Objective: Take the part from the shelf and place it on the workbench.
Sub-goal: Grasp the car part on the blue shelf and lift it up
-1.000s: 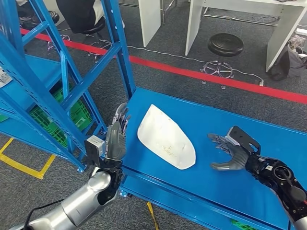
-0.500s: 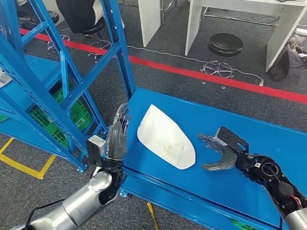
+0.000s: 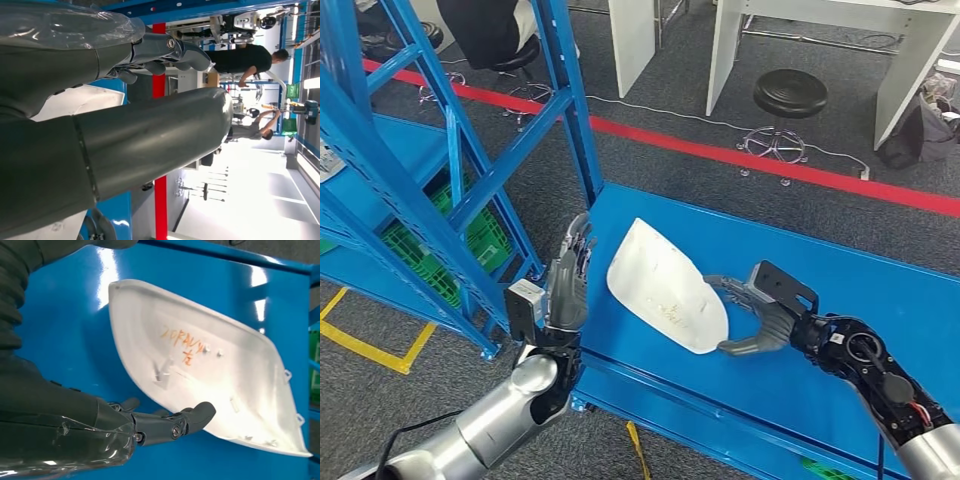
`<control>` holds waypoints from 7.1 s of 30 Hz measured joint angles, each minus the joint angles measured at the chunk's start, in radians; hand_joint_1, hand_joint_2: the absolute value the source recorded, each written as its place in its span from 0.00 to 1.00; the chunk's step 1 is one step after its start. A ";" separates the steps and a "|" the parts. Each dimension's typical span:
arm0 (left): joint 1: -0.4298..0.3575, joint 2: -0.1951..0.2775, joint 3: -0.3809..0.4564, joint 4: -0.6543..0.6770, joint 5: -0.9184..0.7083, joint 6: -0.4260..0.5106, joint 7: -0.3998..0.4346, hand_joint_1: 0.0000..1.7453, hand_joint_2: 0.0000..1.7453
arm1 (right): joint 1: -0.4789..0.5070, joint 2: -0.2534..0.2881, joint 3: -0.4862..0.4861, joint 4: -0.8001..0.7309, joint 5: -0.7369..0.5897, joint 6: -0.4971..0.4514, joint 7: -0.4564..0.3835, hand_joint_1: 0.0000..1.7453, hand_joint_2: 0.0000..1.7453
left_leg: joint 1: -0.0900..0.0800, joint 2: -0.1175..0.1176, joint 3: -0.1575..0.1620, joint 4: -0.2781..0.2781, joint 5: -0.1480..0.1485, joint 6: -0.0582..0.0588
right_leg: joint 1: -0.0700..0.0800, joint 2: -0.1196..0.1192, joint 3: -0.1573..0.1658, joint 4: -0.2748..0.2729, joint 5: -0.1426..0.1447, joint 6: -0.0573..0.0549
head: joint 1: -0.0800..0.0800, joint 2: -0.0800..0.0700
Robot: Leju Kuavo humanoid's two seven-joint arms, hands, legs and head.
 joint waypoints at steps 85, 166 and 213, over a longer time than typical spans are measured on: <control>0.025 0.015 0.000 -0.015 -0.034 -0.007 0.027 0.00 0.00 | -0.021 0.106 -0.116 0.208 -0.111 0.071 -0.101 0.00 0.00 | 0.000 0.000 0.000 0.000 0.000 0.000 | 0.000 0.000 0.000 0.000 0.000 0.000 | 0.000 0.000; 0.079 0.032 0.026 -0.053 -0.064 0.040 0.025 0.00 0.00 | -0.037 0.071 -0.249 0.179 0.013 -0.371 -0.194 0.00 1.00 | -0.005 -0.002 -0.085 0.022 0.057 0.008 | 0.004 -0.006 -0.001 0.008 -0.015 0.004 | -0.007 0.000; 0.051 0.026 0.021 -0.063 -0.032 0.035 0.015 0.00 0.00 | -0.055 0.163 -0.277 0.301 -0.146 -0.040 -0.103 0.00 1.00 | -0.005 -0.003 -0.085 0.021 0.057 0.008 | 0.003 -0.007 0.000 0.007 -0.015 0.004 | -0.007 0.000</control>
